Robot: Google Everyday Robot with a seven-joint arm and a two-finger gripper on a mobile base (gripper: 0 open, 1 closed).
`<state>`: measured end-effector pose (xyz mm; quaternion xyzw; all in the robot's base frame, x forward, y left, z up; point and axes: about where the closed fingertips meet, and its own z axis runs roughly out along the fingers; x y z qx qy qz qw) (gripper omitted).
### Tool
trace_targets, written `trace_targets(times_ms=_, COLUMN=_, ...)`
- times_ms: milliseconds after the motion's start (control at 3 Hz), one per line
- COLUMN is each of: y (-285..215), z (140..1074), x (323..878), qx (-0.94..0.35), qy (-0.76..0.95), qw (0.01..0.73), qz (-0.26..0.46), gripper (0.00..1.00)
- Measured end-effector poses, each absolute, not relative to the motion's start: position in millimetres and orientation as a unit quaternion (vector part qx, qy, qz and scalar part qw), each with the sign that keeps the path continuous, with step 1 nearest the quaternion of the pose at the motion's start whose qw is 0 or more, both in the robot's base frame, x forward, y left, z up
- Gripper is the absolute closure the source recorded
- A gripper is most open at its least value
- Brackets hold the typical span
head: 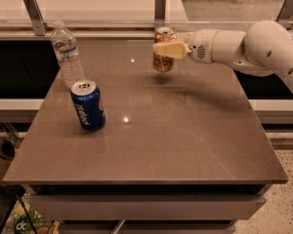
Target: Move orange can near pepsi can
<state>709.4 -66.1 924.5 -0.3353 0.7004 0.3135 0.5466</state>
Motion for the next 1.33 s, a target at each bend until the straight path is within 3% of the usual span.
trace_targets(times_ms=667, y=-43.4, z=931.5, x=649.5, qx=-0.341, qy=0.702, qw=0.530, qz=0.330, gripper=1.00)
trace_targets(times_ms=1333, y=-12.3, z=918.1, x=600.3, qx=-0.329, qy=0.717, qw=0.544, qz=0.286, gripper=1.00)
